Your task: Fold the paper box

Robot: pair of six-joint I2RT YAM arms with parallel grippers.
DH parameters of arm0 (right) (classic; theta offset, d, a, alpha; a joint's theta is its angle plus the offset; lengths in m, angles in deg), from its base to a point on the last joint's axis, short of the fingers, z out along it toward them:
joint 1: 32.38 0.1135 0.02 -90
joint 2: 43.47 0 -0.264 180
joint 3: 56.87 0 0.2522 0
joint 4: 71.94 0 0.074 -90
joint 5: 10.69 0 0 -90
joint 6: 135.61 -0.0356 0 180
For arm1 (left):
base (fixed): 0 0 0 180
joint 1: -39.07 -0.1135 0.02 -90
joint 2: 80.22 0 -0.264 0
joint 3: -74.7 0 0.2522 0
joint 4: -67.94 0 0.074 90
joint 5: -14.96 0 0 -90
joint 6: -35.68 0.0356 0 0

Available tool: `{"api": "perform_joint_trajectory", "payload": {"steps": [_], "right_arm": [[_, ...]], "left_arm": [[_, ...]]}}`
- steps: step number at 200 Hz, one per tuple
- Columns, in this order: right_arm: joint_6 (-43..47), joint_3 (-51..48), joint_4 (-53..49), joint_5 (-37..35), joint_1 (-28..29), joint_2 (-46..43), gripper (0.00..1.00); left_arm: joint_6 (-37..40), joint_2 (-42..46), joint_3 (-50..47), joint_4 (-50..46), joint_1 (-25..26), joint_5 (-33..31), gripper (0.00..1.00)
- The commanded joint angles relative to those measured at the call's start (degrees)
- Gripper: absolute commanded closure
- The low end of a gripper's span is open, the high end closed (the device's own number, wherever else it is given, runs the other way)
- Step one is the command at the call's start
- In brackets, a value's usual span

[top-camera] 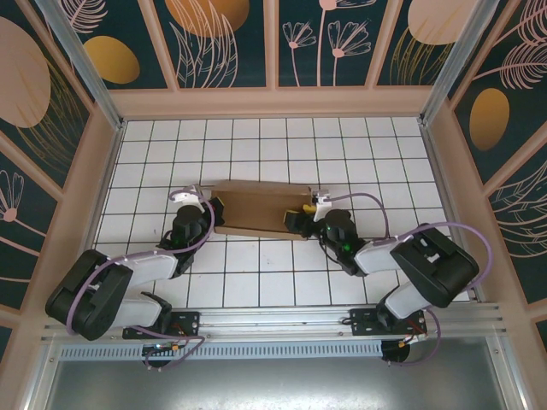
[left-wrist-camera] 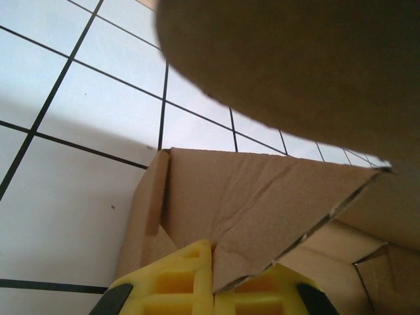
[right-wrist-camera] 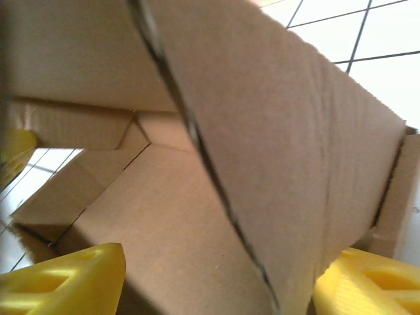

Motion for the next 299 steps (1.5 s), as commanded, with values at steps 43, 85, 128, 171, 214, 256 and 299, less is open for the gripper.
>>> {"api": "perform_joint_trajectory", "payload": {"steps": [43, 85, 128, 171, 214, 256, 299], "right_arm": [[4.13, -6.44, -0.36, 3.43, 0.59, -11.15, 0.23], [4.5, -7.93, -1.69, 5.01, 0.05, -13.78, 0.22], [-0.35, -9.46, -0.65, 5.33, -1.33, -17.59, 0.21], [-2.38, -13.72, 0.36, 7.18, -1.34, -24.18, 0.21], [-3.2, -15.51, -9.32, 5.12, -1.17, -38.39, 0.25], [-1.51, -6.98, -27.06, -2.66, -0.55, -57.02, 0.55], [4.99, 14.59, -42.53, -4.89, -0.71, -37.74, 0.99]], "left_arm": [[1.33, -3.3, -1.04, -7.0, 1.32, 3.9, 1.0], [1.43, -3.48, -0.85, -6.34, 1.33, 3.76, 1.0], [1.73, -3.16, 0.01, -7.21, 1.31, 3.19, 1.0], [1.9, -3.58, 1.21, -7.66, 1.31, 3.24, 1.0], [1.89, -3.89, 1.92, -7.92, 1.28, 3.22, 1.0], [2.06, -5.04, 2.36, -7.22, 1.32, 3.93, 1.0], [3.16, -5.12, 2.3, -5.29, 1.36, 5.48, 1.0]]}}
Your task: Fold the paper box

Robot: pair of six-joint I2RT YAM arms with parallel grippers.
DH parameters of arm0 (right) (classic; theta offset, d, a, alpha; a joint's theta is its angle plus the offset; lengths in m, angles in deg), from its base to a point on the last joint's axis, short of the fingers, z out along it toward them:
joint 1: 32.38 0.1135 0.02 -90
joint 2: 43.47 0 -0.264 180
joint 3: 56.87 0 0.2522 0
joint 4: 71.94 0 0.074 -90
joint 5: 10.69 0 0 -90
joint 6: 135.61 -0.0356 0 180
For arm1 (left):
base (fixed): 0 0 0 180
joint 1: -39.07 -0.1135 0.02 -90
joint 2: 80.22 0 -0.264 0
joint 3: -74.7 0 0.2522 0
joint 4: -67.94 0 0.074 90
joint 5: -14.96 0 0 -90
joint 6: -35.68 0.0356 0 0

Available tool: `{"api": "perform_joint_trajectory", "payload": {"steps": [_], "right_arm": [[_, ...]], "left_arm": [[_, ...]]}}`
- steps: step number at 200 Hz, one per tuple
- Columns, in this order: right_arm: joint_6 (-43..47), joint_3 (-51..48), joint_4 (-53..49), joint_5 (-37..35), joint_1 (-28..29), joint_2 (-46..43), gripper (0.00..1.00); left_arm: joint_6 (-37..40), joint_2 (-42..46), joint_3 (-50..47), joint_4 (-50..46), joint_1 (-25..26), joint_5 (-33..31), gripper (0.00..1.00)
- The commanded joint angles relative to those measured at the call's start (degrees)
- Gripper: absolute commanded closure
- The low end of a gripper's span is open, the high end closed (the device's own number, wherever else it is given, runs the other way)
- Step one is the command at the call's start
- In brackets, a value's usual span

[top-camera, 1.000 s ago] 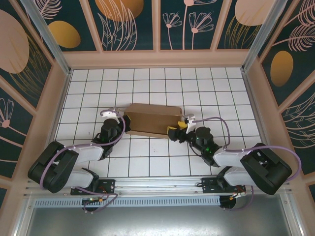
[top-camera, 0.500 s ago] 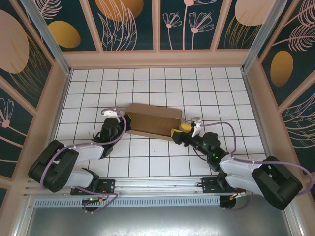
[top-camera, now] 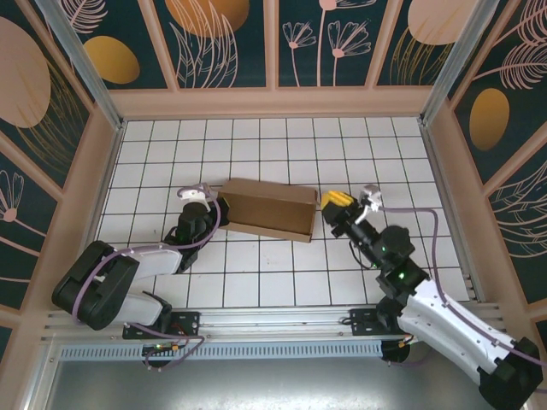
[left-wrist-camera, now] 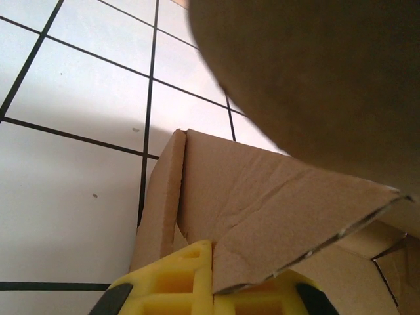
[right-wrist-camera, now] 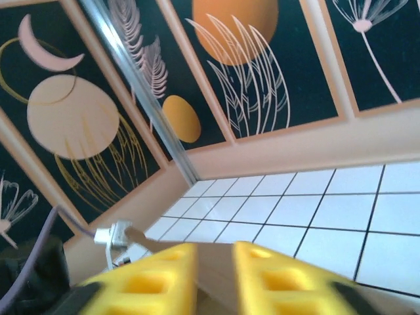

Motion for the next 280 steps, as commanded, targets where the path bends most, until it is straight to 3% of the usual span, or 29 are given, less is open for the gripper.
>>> {"api": "perform_joint_trajectory", "payload": {"steps": [1, 15, 39, 66, 99, 137, 154, 181, 203, 231, 247, 260, 273, 280], "right_arm": [[4.0, 9.79, -11.44, -2.41, 0.2, 10.88, 1.0], [4.61, 15.56, -13.13, -2.05, 0.24, 18.83, 1.0], [1.94, 25.25, -19.81, -1.8, 0.24, 31.14, 1.0], [1.43, 29.53, -21.41, -0.16, 1.18, 38.81, 1.0], [2.21, 29.77, -21.42, -1.35, 1.91, 42.04, 1.0], [2.43, 25.31, -20.01, 2.47, 1.88, 45.39, 1.0], [2.29, 23.32, -18.92, 3.56, 2.39, 47.57, 1.0], [2.45, 20.52, -17.48, 3.15, 2.55, 49.37, 1.0], [3.88, 19.58, -18.01, 2.4, 2.52, 50.71, 1.0], [4.69, 20.74, -21.08, 1.07, 2.13, 53.08, 1.0], [3.94, 21.2, -22.49, -0.24, 1.53, 51.79, 0.85], [2.73, 21.14, -23.19, -1.87, 1.13, 48.57, 0.65], [-0.3, 21.0, -24.68, -6.19, 0.46, 44.69, 0.43], [-2.61, 21.41, -25.84, -10.04, -0.02, 43.58, 0.38]], "left_arm": [[1.29, -1.34, -0.38, -4.06, 0.53, 3.6, 1.0], [1.76, -1.03, -0.29, -3.89, 0.51, 4.36, 0.96], [0.71, 2.13, -0.71, -5.96, 0.45, 5.88, 0.79], [-1.49, 9.81, -2.94, -9.96, 0.52, 5.38, 0.65], [-4.09, 19.26, -3.28, -19.14, 0.52, 3.13, 0.61], [-0.17, 30.95, 1.9, -32.2, 0.56, -6.92, 0.6], [4.04, 29.49, 8.67, -38.25, 0.49, -8.84, 0.6], [9.28, 21.8, 20.09, -44.44, 0.43, -6.57, 0.58], [11.52, 16.12, 25.71, -43.78, 0.42, -5.85, 0.56], [14.5, 4.48, 34.25, -43.92, -0.39, -1.32, 0.46], [16.29, -4.32, 40.3, -45.44, -1.31, 4.71, 0.43], [18.02, -10.8, 43.82, -46.28, -1.89, 8.45, 0.43], [20.5, -16.56, 47.0, -47.8, -2.23, 8.32, 0.43], [21.59, -19.75, 48.65, -48.91, -2.5, 8.61, 0.43]]}}
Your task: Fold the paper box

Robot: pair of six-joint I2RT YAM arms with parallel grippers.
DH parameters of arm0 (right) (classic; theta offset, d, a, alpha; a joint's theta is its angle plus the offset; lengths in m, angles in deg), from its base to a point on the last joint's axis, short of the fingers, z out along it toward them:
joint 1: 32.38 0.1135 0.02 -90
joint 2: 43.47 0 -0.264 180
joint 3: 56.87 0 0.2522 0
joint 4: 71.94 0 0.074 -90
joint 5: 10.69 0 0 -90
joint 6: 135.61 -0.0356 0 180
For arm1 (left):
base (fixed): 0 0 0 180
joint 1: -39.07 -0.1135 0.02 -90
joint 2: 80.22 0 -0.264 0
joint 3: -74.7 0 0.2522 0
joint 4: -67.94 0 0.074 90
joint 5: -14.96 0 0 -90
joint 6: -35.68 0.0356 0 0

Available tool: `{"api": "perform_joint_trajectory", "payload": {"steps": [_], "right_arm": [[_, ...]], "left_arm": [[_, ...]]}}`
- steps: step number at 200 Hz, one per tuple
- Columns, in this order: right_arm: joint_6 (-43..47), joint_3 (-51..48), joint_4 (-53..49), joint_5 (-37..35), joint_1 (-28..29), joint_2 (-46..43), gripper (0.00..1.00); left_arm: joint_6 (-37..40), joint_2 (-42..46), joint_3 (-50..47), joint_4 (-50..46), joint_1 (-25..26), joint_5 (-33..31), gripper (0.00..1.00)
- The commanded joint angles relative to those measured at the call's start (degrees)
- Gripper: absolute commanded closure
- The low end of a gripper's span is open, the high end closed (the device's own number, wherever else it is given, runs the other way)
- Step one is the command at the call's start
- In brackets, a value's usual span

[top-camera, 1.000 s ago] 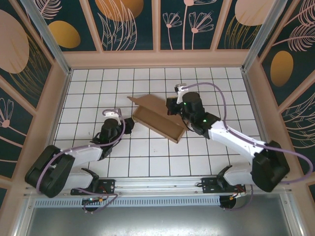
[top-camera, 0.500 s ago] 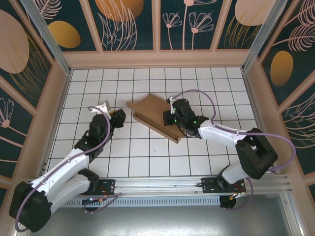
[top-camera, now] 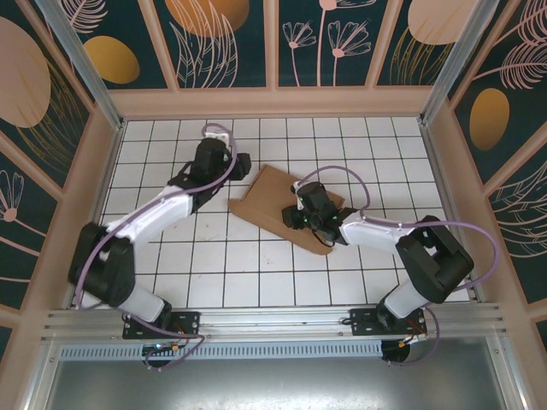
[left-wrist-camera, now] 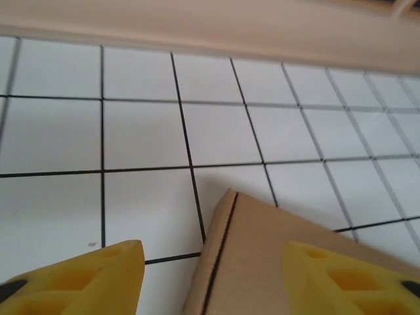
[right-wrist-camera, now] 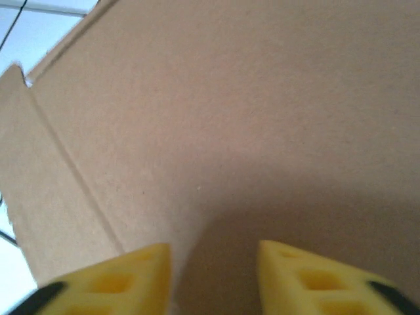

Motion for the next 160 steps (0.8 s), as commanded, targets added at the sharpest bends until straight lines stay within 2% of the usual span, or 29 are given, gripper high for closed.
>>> {"api": "perform_joint_trajectory", "payload": {"steps": [1, 13, 40, 51, 62, 79, 84, 98, 105, 123, 137, 160], "right_arm": [[-4.91, 0.98, -5.49, -10.7, -1.75, -5.99, 0.38], [-7.62, 2.69, -8.97, -16.74, -1.88, -7.12, 0.36], [-4.24, 8.66, -18.89, -20.95, -2.18, -7.75, 0.33], [-4.95, 7.18, -19.23, -22.42, -2.78, -9.22, 0.4], [-5.61, 3.53, -16.49, -16.09, -5.21, -12.46, 0.5], [-8.16, -2.24, -11.71, -2.52, -10.57, -17.84, 0.53], [-9.52, -3.77, -10.45, -0.42, -12.45, -19.26, 0.49], [-14.31, -6.86, -9.73, 2.13, -16.19, -21.87, 0.26], [-15.72, -8.0, -9.51, 4.4, -18.01, -22.45, 0.2], [-18.53, -10.46, -9.17, 6.33, -20.67, -23.39, 0.16], [-18.43, -12.34, -7.41, 11.83, -23.24, -22.0, 0.16], [-17.4, -13.62, -4.93, 14.02, -23.92, -18.25, 0.17]], "left_arm": [[5.98, -8.29, 4.98, -5.84, -1.05, 4.8, 0.43], [6.96, -11.84, 6.49, -6.14, -1.63, 7.72, 0.44], [7.67, -15.3, 6.93, -4.87, -1.65, 13.75, 0.42], [7.13, -15.31, 5.75, -3.47, -1.65, 14.71, 0.42], [6.72, -15.02, 4.36, -1.99, -1.68, 15.55, 0.41], [6.62, -15.11, 3.09, -1.61, -1.73, 15.79, 0.41], [6.76, -15.25, 2.78, -1.61, -1.63, 15.98, 0.41], [6.9, -15.68, 2.15, -2.07, -1.66, 16.32, 0.42], [6.84, -15.96, 2.08, -2.33, -1.69, 16.48, 0.42], [6.59, -16.4, 1.8, -2.99, -1.74, 17.33, 0.43], [6.24, -16.37, 1.48, -3.35, -1.81, 17.96, 0.43], [4.62, -15.53, -0.58, -3.28, -1.8, 18.23, 0.45]]}}
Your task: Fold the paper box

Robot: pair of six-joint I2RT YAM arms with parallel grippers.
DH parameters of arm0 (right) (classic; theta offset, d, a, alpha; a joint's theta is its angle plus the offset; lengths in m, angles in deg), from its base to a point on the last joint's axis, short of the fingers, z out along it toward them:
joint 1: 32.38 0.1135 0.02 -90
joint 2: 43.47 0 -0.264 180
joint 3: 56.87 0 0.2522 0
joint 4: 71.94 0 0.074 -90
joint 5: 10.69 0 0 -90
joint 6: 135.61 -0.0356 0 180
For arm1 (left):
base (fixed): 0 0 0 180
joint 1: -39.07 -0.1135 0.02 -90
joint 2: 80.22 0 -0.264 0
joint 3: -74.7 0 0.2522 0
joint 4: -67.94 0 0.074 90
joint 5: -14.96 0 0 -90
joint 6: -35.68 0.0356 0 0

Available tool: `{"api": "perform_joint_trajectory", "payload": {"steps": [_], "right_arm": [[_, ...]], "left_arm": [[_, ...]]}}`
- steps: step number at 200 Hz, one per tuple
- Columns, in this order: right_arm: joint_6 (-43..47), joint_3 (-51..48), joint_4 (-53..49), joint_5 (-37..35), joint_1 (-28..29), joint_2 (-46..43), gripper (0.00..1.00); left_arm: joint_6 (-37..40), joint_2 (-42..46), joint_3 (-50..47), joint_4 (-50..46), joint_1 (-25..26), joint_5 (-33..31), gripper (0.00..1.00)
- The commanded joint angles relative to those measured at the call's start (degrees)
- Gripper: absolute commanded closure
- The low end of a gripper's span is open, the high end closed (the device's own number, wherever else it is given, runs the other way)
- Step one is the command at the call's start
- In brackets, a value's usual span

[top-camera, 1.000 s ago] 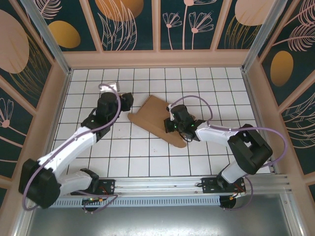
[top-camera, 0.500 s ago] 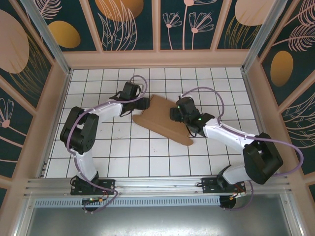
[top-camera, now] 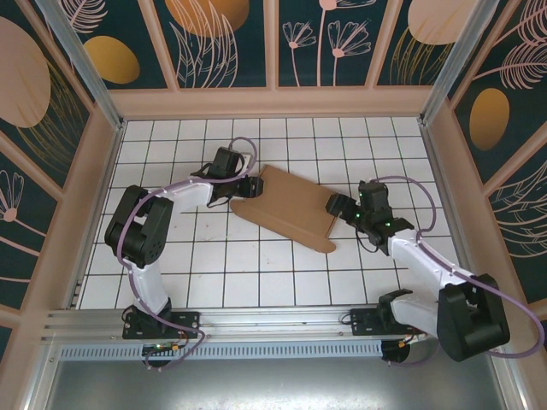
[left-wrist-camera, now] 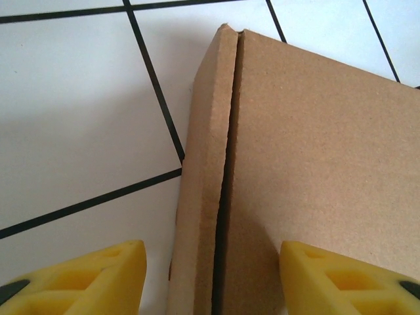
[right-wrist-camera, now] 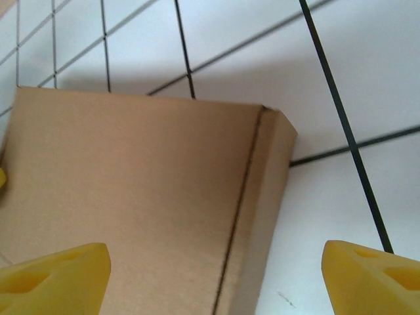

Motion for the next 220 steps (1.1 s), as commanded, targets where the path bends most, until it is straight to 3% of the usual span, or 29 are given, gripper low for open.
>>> {"api": "perform_joint_trajectory", "payload": {"steps": [1, 30, 58, 117, 169, 186, 220], "right_arm": [[-1.4, -1.47, 4.32, 6.36, -0.69, 3.25, 0.18], [-0.61, -1.24, 7.6, 7.08, -0.4, 10.05, 0.22], [-0.67, -0.83, 10.07, 8.07, 0.81, 15.1, 0.33], [-2.0, -2.92, 12.22, 6.98, 2.65, 17.99, 0.48], [-1.9, -3.44, 11.42, 6.34, 4.26, 18.09, 0.48], [-1.6, -3.81, 11.95, 6.79, 5.28, 17.92, 0.46], [-1.83, -2.44, 10.36, 6.44, 10.23, 17.49, 0.37]], "left_arm": [[-1.29, 0.4, -2.69, -0.75, -0.26, 1.54, 0.46], [-8.41, 2.78, -8.3, 1.69, -0.19, 0.5, 0.52], [-14.51, 5.24, -14.7, 5.92, -0.23, 1.13, 0.57], [-16.25, 5.55, -20.15, 7.71, -0.23, -1.88, 0.62], [-16.87, 5.16, -21.07, 9.84, -2.04, -1.92, 0.65], [-15.91, 6.21, -20.01, 10.08, -2.22, -2.64, 0.62], [-12.09, 1.47, -10.84, 5.16, -2.33, -1.25, 0.58]]}}
